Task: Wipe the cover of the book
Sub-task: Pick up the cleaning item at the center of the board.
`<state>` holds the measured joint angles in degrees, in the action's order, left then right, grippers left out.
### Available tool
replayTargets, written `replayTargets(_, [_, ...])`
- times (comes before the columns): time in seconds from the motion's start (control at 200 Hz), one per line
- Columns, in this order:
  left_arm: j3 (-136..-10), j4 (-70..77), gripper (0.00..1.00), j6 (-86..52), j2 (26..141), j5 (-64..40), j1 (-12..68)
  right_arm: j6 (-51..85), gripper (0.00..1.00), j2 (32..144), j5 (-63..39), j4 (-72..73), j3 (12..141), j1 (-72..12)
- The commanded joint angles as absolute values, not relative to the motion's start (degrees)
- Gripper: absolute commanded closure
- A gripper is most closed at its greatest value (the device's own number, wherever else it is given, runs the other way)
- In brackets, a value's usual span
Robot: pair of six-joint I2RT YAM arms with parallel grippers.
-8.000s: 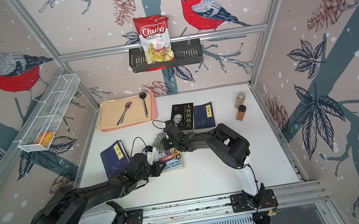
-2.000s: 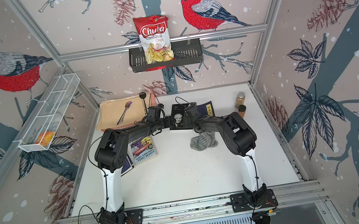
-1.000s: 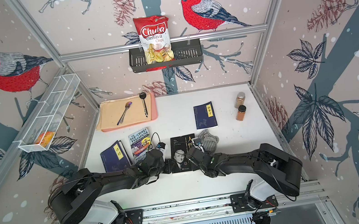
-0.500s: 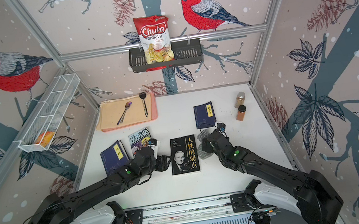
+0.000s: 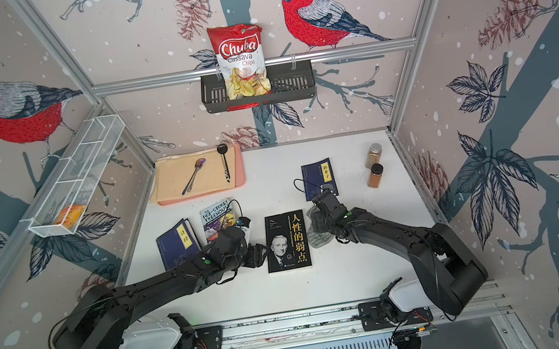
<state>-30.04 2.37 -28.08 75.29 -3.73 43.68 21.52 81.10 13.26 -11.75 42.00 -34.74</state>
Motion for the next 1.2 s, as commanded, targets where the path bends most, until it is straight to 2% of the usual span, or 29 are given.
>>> replayTargets(0.0, [-30.8, 2.9, 0.33, -26.2, 76.0, -4.8, 43.5, 19.2, 0.17, 84.2, 13.9, -15.2, 44.5, -34.2])
replayTargets(0.175, [-30.8, 3.8, 0.33, -26.0, 76.2, -5.4, 43.2, 19.6, 0.16, 87.5, 10.8, -13.2, 42.4, -32.5])
replayTargets(0.335, [-32.7, 3.4, 0.33, -25.1, 77.5, -6.3, 43.2, 19.7, 0.2, 88.9, 7.4, -12.0, 42.1, -32.3])
replayTargets(0.405, [-33.6, 3.0, 0.34, -24.8, 78.1, -6.5, 43.1, 19.5, 0.26, 88.9, 6.0, -11.1, 41.8, -32.2])
replayTargets(0.585, [-34.8, 3.3, 0.34, -24.4, 78.4, -6.9, 43.2, 19.6, 0.58, 90.5, 4.4, -10.6, 42.1, -31.3])
replayTargets(0.715, [-35.6, 3.1, 0.34, -23.8, 78.8, -6.9, 43.2, 20.2, 0.74, 89.6, 4.9, -9.3, 41.3, -31.1])
replayTargets(0.936, [-37.7, 2.9, 0.35, -22.8, 81.1, -7.4, 43.2, 20.9, 0.86, 81.3, 6.8, -8.4, 40.0, -31.8])
replayTargets(1.091, [-39.4, 4.6, 0.36, -21.8, 84.2, -7.7, 43.1, 21.3, 0.9, 73.8, 8.4, -9.2, 41.1, -34.7])
replayTargets(1.196, [-41.0, 5.9, 0.4, -21.6, 87.5, -8.7, 42.7, 22.0, 0.9, 72.1, 9.6, -10.3, 42.9, -38.2])
